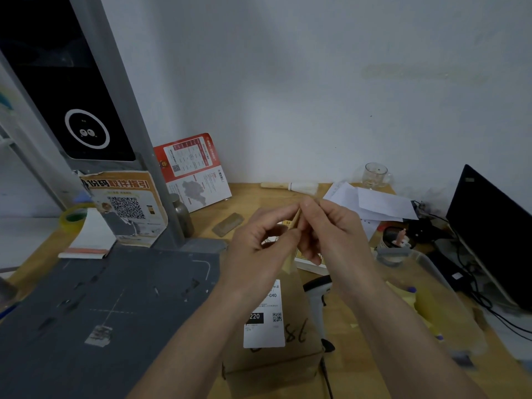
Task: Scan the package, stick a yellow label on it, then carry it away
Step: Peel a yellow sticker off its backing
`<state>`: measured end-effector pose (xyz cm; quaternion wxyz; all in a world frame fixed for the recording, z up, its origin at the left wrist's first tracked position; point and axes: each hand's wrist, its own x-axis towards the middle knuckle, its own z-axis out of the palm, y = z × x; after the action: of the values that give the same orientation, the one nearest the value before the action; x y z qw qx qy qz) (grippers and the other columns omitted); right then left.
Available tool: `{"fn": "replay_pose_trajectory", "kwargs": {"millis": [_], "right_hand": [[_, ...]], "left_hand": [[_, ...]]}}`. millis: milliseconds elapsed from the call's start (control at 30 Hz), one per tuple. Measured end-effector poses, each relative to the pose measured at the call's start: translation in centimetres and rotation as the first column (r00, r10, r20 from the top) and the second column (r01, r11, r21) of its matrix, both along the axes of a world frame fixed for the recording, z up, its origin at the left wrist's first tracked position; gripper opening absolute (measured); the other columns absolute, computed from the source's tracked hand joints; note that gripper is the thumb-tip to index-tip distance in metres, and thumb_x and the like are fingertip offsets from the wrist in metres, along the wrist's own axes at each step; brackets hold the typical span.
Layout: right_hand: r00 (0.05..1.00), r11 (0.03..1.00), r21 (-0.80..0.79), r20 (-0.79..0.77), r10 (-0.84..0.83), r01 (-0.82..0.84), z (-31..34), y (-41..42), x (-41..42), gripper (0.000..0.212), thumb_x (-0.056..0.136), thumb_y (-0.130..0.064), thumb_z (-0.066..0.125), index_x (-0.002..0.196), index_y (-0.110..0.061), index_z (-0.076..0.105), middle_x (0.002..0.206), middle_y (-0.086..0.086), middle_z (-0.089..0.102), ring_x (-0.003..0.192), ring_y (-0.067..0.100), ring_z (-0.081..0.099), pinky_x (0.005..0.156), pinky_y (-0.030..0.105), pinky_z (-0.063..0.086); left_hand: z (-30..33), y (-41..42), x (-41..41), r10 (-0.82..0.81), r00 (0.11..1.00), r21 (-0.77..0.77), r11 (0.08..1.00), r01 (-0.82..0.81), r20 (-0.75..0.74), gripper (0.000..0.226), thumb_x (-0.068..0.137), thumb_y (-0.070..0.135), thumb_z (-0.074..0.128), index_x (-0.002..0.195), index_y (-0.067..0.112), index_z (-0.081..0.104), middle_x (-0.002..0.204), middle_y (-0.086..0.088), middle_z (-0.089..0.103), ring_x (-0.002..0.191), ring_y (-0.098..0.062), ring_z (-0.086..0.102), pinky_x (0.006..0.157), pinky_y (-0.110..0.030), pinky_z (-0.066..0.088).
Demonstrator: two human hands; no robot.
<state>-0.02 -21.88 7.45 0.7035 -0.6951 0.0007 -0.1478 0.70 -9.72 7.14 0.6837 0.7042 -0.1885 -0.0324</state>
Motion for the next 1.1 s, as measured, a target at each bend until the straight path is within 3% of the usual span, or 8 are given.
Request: {"fn": "replay_pose_trajectory", "kwargs": {"millis": [200, 367, 500, 633, 767, 833, 967, 1100], "right_hand": [[0.998, 0.999, 0.051, -0.055, 0.000, 0.003, 0.2, 0.0, 0.0, 0.046, 0.097, -0.028, 0.046, 0.056, -0.007, 0.052, 0.042, 0.007, 0.046, 0.037, 0.015, 0.040, 0.038, 0.018, 0.033], [0.998, 0.998, 0.051, -0.065, 0.027, -0.024, 0.0, 0.1, -0.2, 0.045, 0.096, -0.035, 0.045, 0.061, -0.008, 0.054, 0.045, 0.004, 0.047, 0.041, 0.014, 0.043, 0.040, 0.021, 0.034], [0.999, 0.999, 0.017, -0.022, 0.042, -0.042, 0.3, 0.1, -0.5, 0.036, 0.091, -0.030, 0.055, 0.063, -0.007, 0.054, 0.045, -0.001, 0.048, 0.041, 0.011, 0.044, 0.040, 0.020, 0.036], [0.997, 0.998, 0.009, -0.021, 0.070, -0.069, 0.3, 0.0, -0.6, 0.034, 0.094, -0.023, 0.052, 0.065, -0.007, 0.055, 0.045, 0.001, 0.048, 0.040, 0.011, 0.043, 0.039, 0.018, 0.035], [0.996, 0.996, -0.016, -0.014, 0.090, -0.090, 0.3, 0.2, -0.8, 0.033, 0.094, -0.024, 0.051, 0.069, -0.003, 0.058, 0.047, 0.003, 0.050, 0.040, 0.010, 0.043, 0.040, 0.017, 0.035], [0.995, 0.995, -0.025, -0.011, 0.095, -0.096, 0.3, 0.2, -0.9, 0.034, 0.094, -0.025, 0.050, 0.068, -0.005, 0.059, 0.048, 0.003, 0.051, 0.041, 0.011, 0.043, 0.040, 0.017, 0.036], [0.994, 0.994, 0.005, -0.011, 0.106, -0.106, 0.4, 0.2, -1.1, 0.038, 0.097, -0.026, 0.045, 0.067, -0.009, 0.061, 0.047, 0.003, 0.051, 0.040, 0.013, 0.044, 0.039, 0.021, 0.034], [0.997, 0.996, 0.044, -0.030, 0.078, -0.077, 0.3, 0.3, -1.3, 0.037, 0.098, -0.028, 0.043, 0.070, -0.012, 0.061, 0.048, 0.002, 0.051, 0.041, 0.013, 0.044, 0.039, 0.021, 0.034]], "left_hand": [[-0.3, 0.1, 0.1, -0.003, 1.000, 0.039, 0.999, 0.002, 0.020, 0.039, 0.087, 0.002, 0.057, 0.115, 0.028, 0.067, 0.110, 0.000, 0.065, 0.095, -0.017, 0.061, 0.083, -0.016, 0.050], [-0.2, 0.2, -0.2, 0.007, 1.000, 0.035, 0.999, -0.007, 0.022, 0.041, 0.087, 0.004, 0.058, 0.115, 0.033, 0.066, 0.111, 0.007, 0.063, 0.092, -0.011, 0.061, 0.082, -0.011, 0.048], [0.3, 0.1, -0.6, 0.027, 0.999, 0.005, 1.000, -0.028, 0.020, 0.033, 0.087, 0.009, 0.061, 0.103, 0.037, 0.069, 0.104, 0.008, 0.064, 0.085, 0.005, 0.058, 0.075, -0.005, 0.045], [0.5, 0.1, -0.8, 0.053, 0.999, -0.007, 0.999, -0.053, 0.008, 0.028, 0.088, 0.013, 0.061, 0.098, 0.037, 0.070, 0.101, 0.005, 0.068, 0.091, 0.003, 0.062, 0.076, -0.007, 0.047], [0.8, 0.1, -1.1, 0.023, 1.000, -0.056, 0.998, -0.023, 0.009, 0.023, 0.091, 0.011, 0.057, 0.098, 0.028, 0.072, 0.071, -0.004, 0.069, 0.072, 0.000, 0.065, 0.070, -0.010, 0.049], [0.8, 0.1, -1.1, 0.011, 1.000, -0.076, 0.997, -0.010, 0.013, 0.020, 0.091, 0.013, 0.057, 0.101, 0.020, 0.073, 0.066, -0.003, 0.066, 0.066, -0.003, 0.065, 0.069, -0.012, 0.050], [1.0, 0.0, -1.6, 0.023, 1.000, -0.133, 0.991, -0.023, 0.001, 0.020, 0.090, 0.008, 0.058, 0.100, 0.019, 0.072, 0.075, -0.014, 0.068, 0.062, 0.000, 0.065, 0.061, -0.007, 0.048], [0.8, -0.1, -1.7, 0.047, 0.999, -0.108, 0.993, -0.047, -0.005, 0.029, 0.087, 0.005, 0.061, 0.105, 0.025, 0.071, 0.090, 0.006, 0.074, 0.082, 0.004, 0.067, 0.068, -0.004, 0.047]]}}
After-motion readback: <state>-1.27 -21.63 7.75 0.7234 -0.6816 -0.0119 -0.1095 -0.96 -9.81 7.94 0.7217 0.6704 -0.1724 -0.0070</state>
